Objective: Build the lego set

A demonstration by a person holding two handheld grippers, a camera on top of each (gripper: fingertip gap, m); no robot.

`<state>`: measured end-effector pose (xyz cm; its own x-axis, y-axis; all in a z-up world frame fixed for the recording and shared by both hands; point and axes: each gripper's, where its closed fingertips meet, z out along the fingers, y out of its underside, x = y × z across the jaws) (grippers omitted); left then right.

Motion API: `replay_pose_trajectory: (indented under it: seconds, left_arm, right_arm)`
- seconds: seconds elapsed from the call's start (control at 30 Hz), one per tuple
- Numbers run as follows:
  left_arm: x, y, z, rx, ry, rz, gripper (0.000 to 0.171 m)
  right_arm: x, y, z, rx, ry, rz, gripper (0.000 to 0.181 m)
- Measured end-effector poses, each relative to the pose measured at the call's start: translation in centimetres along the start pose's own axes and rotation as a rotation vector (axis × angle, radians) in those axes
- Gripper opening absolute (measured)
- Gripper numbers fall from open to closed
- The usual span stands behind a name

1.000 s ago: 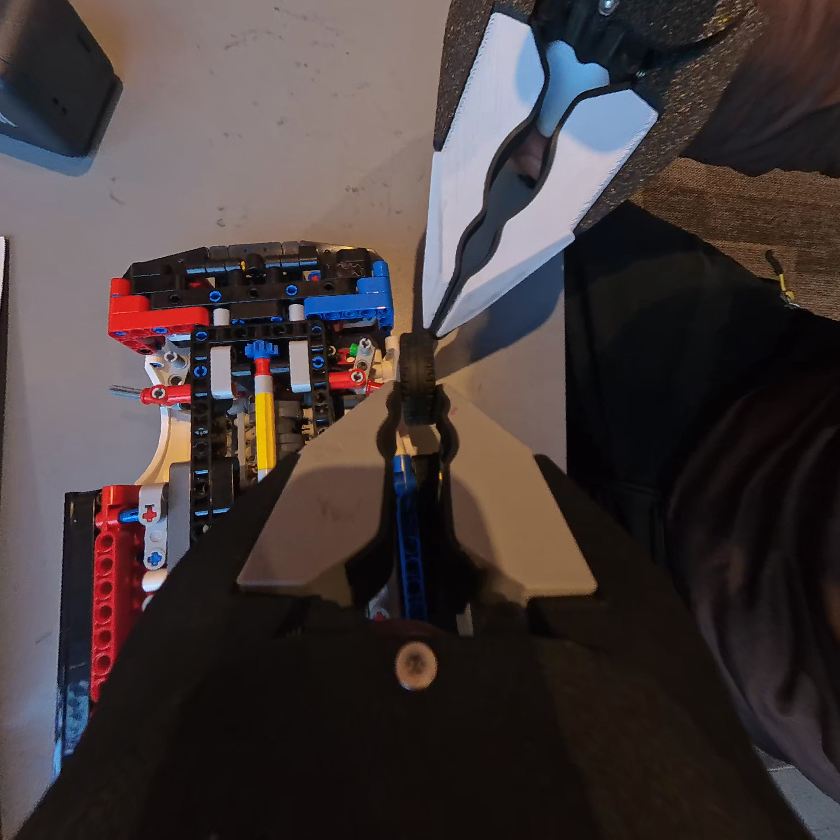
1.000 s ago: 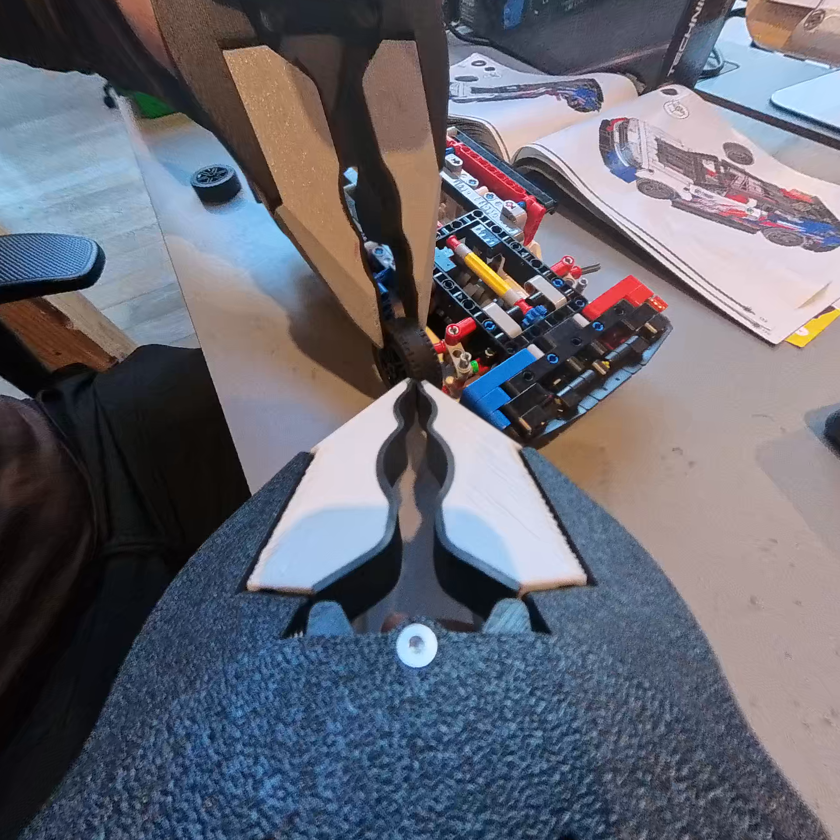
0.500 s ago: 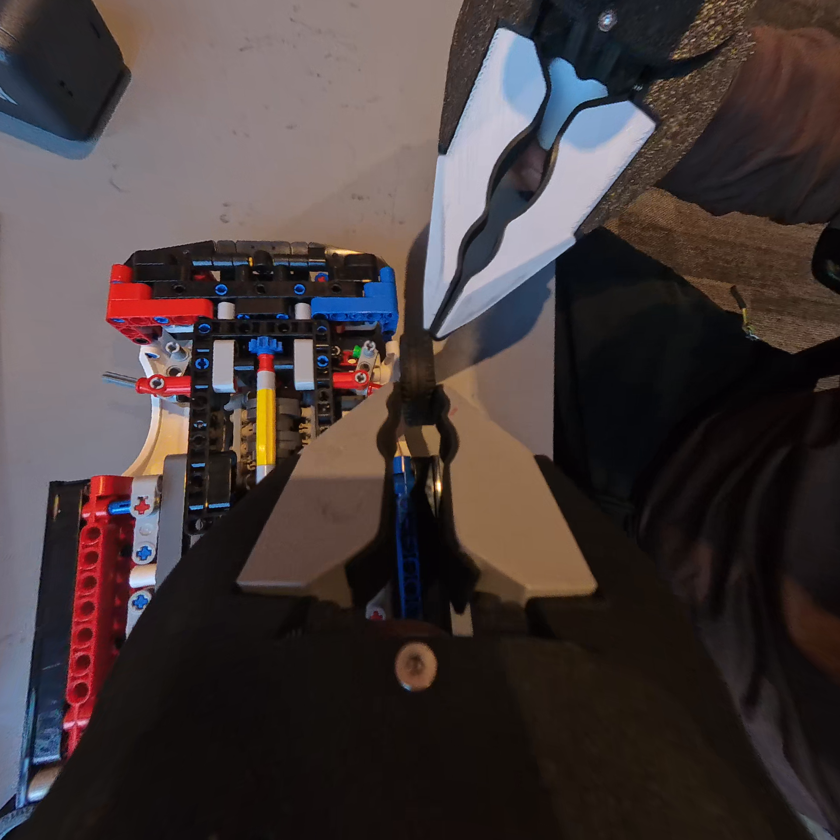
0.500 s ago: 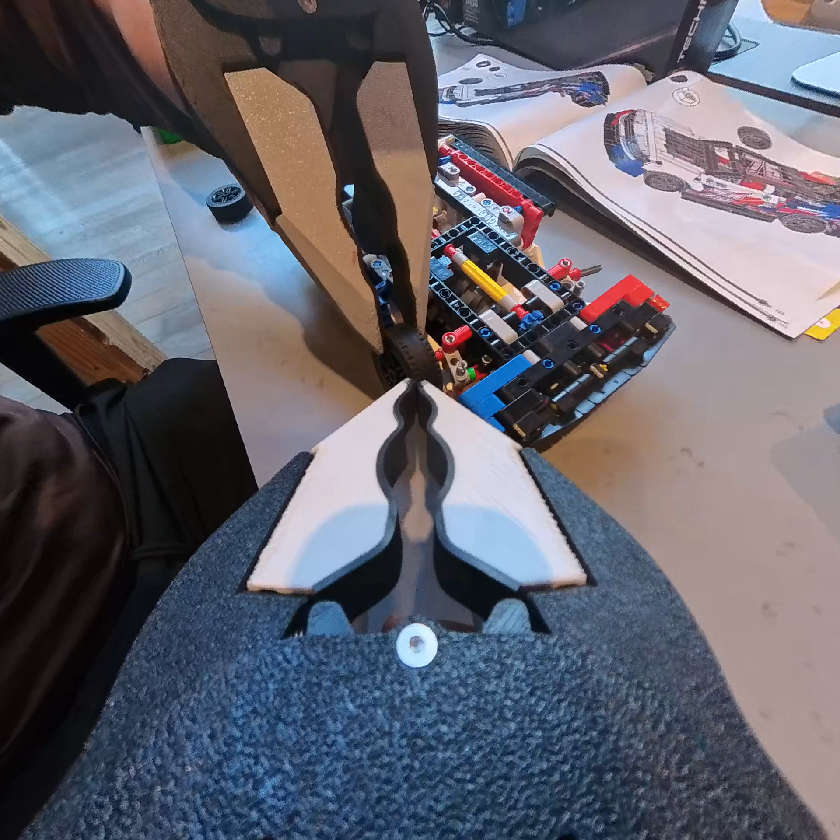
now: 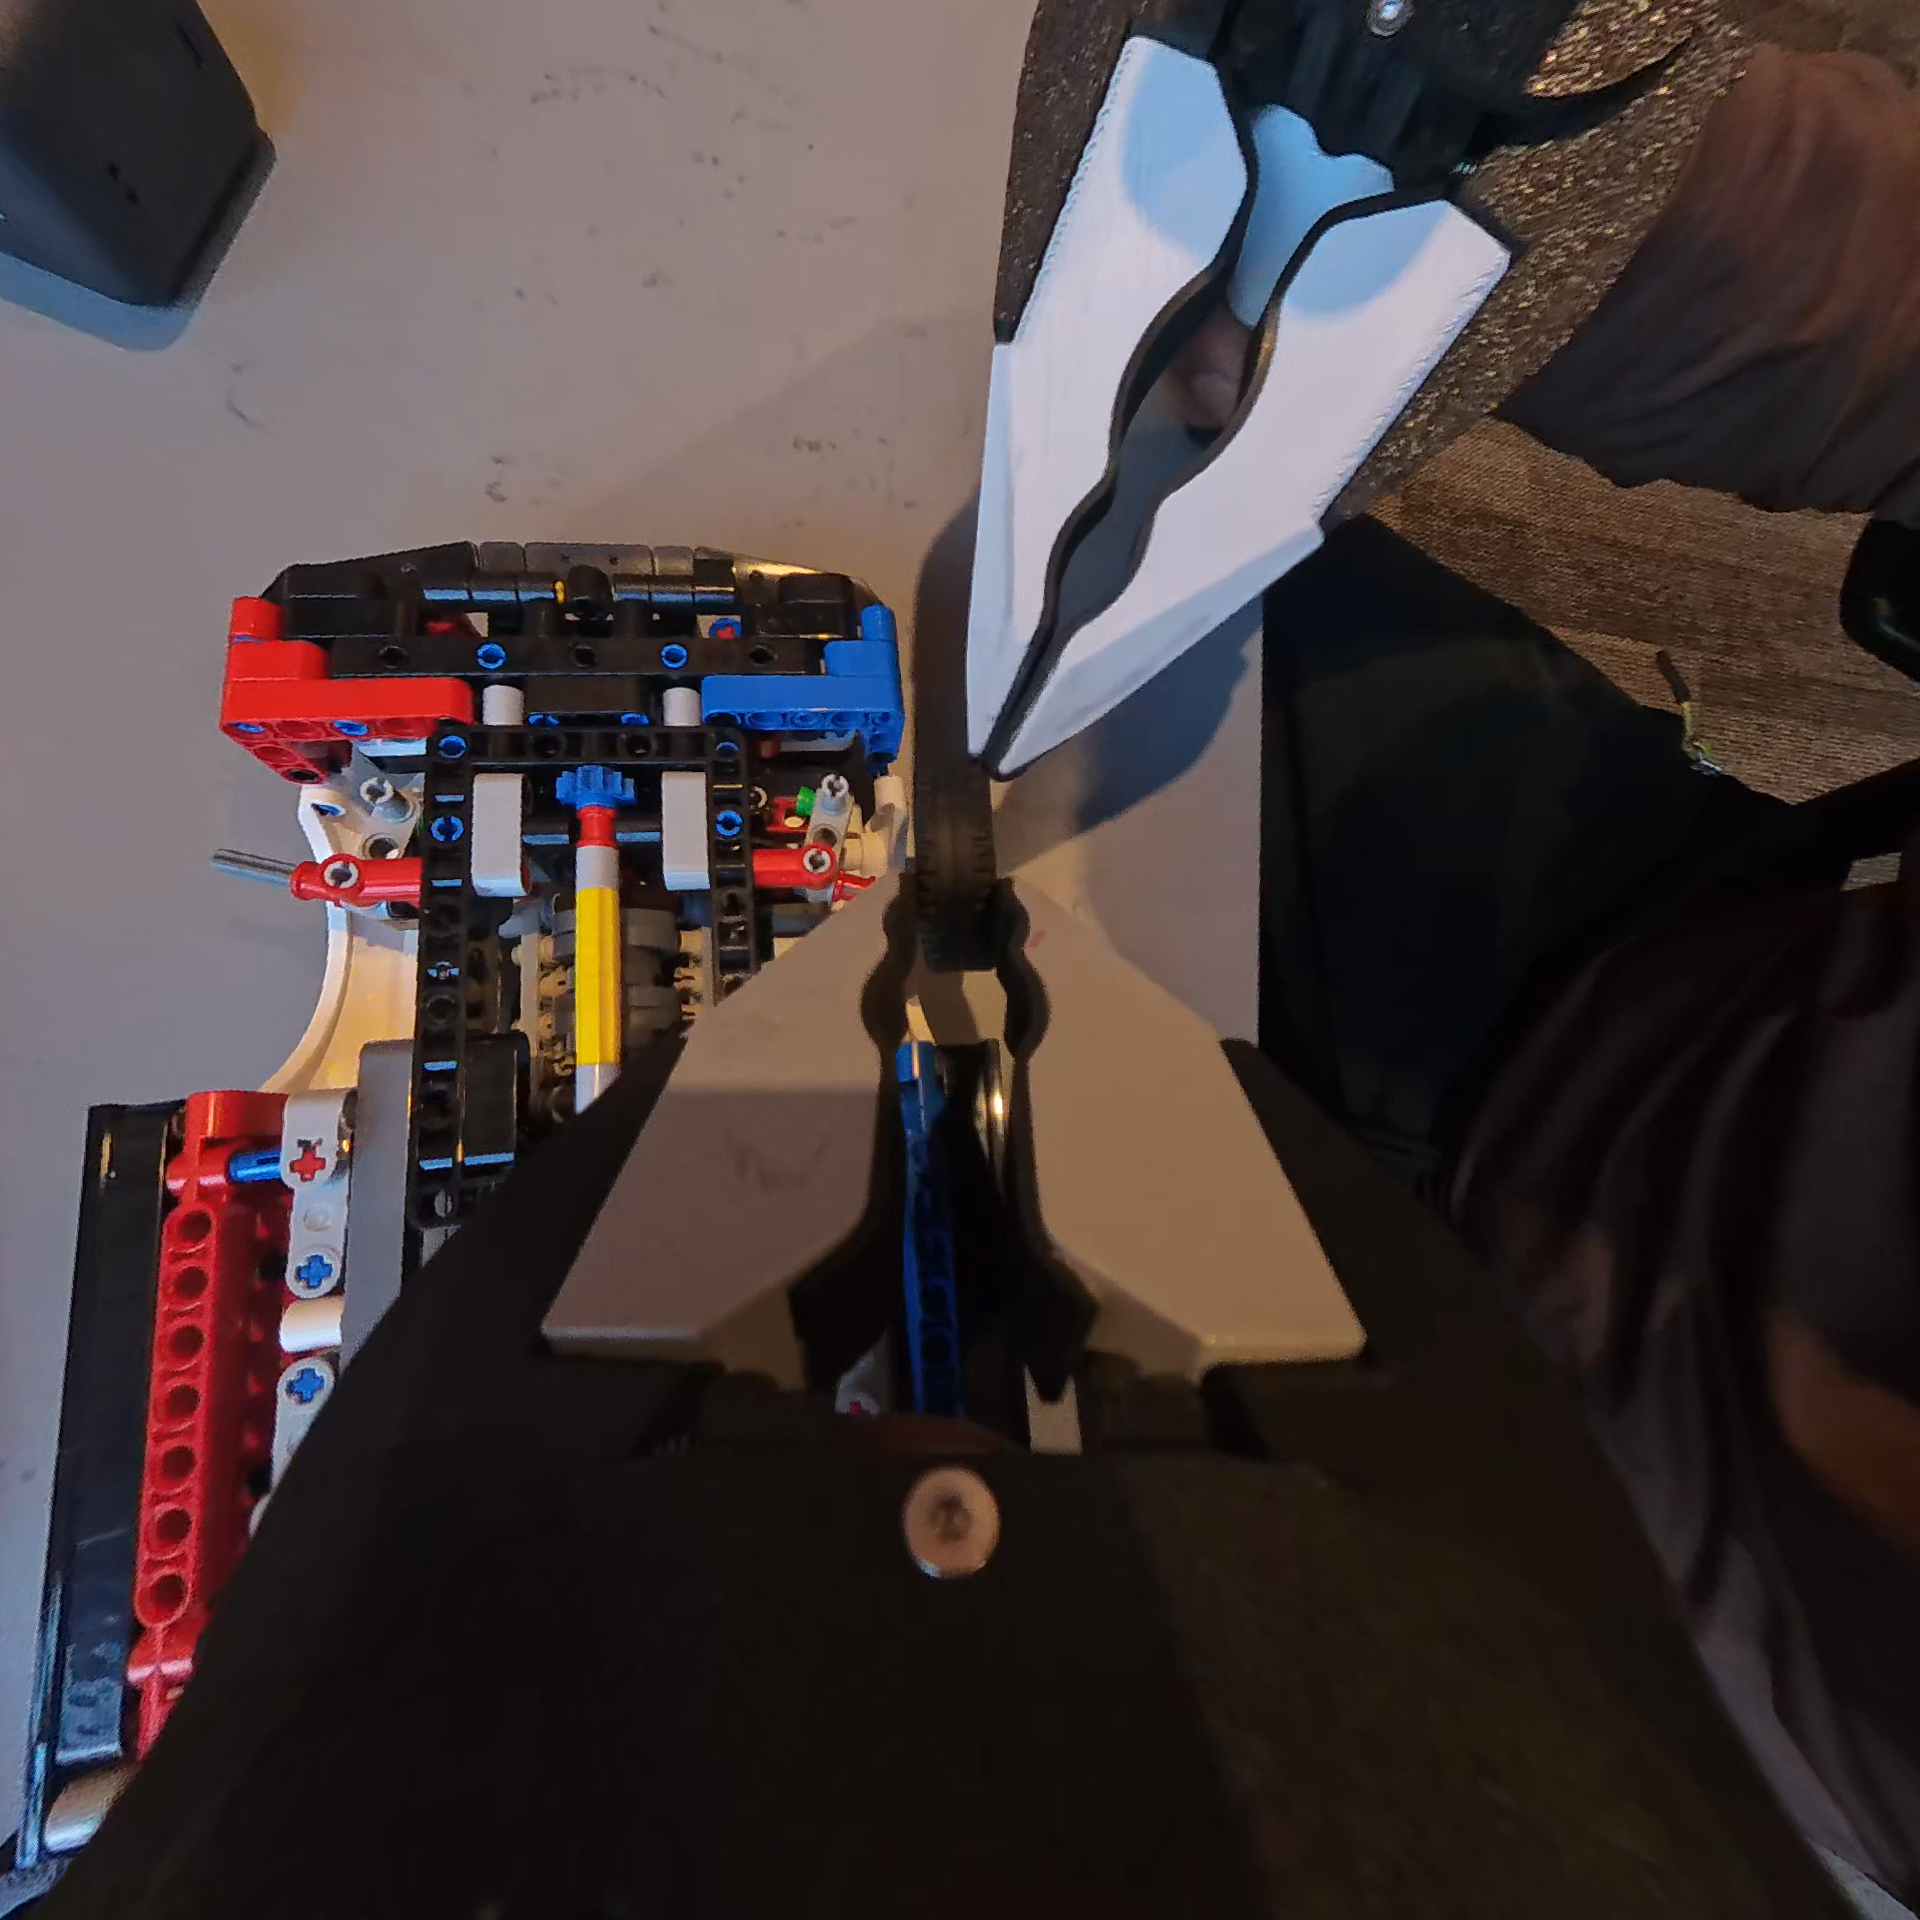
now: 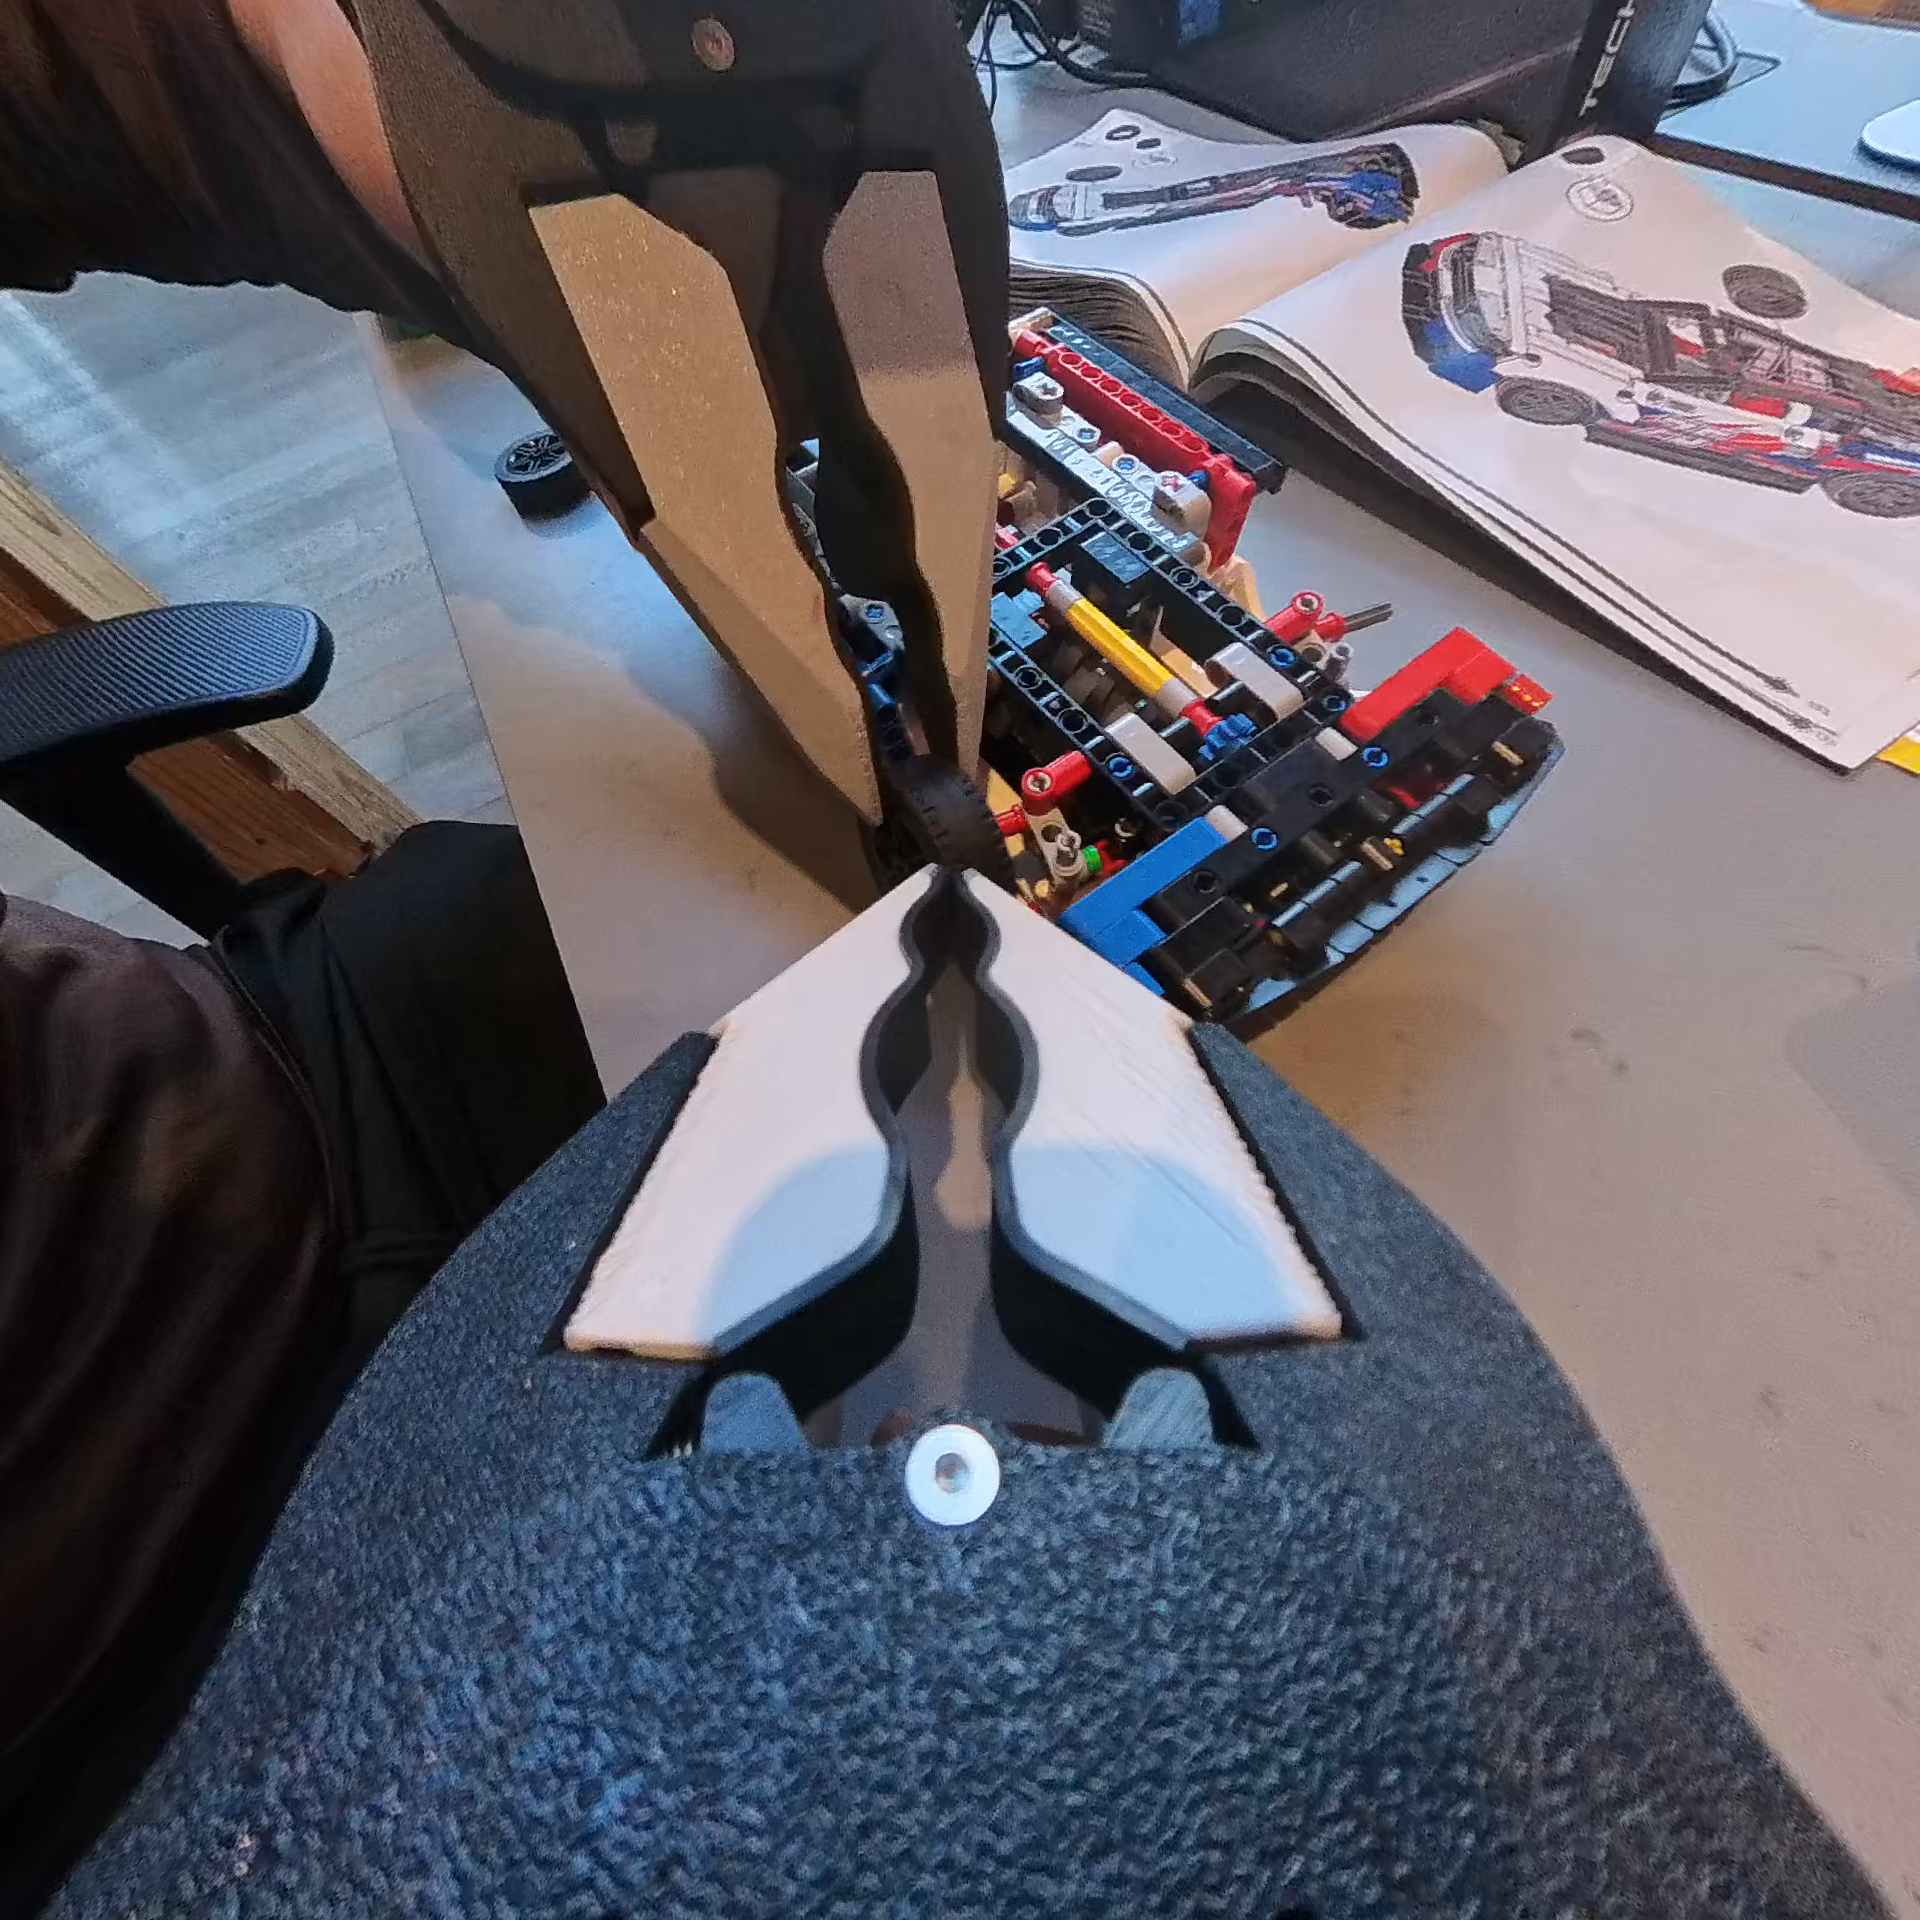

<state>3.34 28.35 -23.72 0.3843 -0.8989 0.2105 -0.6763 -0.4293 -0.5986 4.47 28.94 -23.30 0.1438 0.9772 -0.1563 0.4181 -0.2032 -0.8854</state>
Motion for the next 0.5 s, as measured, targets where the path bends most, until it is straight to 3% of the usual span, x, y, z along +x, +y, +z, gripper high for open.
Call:
replay_pose_trajectory:
  seconds: [0.4, 0.5]
  left_arm:
    - [0.3, 0.2, -0.2, -0.010, 0.001, -0.003, 0.011]
    - [1.0, -0.1, -0.4, -0.004, 0.017, 0.017, 0.011]
  right_arm:
    - [-0.5, 0.0, 0.2, 0.005, -0.025, 0.013, 0.000]
    - [-1.1, -0.1, -0.4, 0.031, -0.096, 0.010, 0.000]
